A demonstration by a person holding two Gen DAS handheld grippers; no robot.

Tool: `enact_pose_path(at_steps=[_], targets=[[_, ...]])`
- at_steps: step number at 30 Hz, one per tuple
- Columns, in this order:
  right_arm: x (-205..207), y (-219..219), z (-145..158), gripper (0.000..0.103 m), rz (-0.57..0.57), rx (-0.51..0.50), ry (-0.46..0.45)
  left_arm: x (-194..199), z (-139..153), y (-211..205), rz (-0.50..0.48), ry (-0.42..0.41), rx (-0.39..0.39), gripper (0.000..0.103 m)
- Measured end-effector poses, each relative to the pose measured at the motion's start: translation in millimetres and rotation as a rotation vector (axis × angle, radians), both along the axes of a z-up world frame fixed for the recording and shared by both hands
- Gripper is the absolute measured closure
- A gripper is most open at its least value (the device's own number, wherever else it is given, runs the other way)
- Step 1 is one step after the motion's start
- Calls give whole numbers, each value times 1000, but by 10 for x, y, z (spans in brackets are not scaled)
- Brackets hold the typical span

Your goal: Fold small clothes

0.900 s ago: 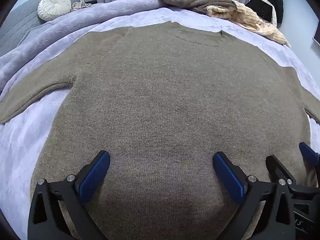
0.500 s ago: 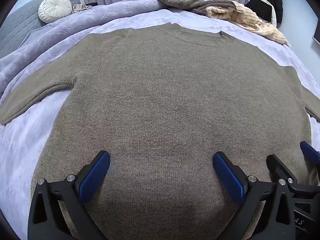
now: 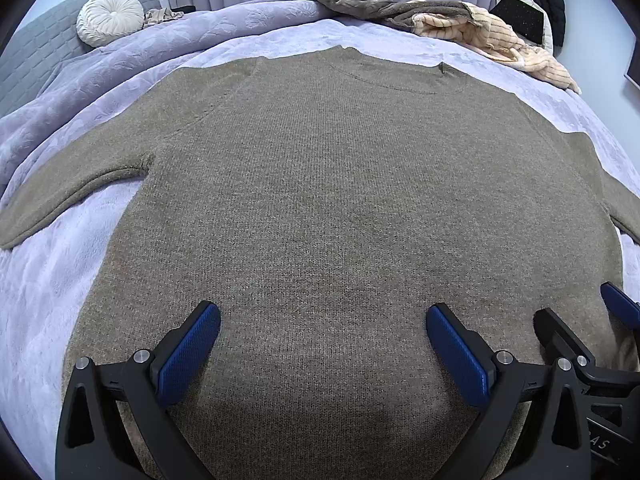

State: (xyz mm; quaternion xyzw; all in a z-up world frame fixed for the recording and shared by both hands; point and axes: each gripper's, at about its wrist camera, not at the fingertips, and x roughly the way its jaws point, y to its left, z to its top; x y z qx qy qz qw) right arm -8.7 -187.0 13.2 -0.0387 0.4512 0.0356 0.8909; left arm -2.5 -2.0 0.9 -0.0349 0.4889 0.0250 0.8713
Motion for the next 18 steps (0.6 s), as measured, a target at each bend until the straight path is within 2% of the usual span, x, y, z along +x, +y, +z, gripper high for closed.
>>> enact_pose_path(at_steps=[18], targets=[[4,-10,-19,0,0,7,-4,-13,14,-5,3,2,10,0]])
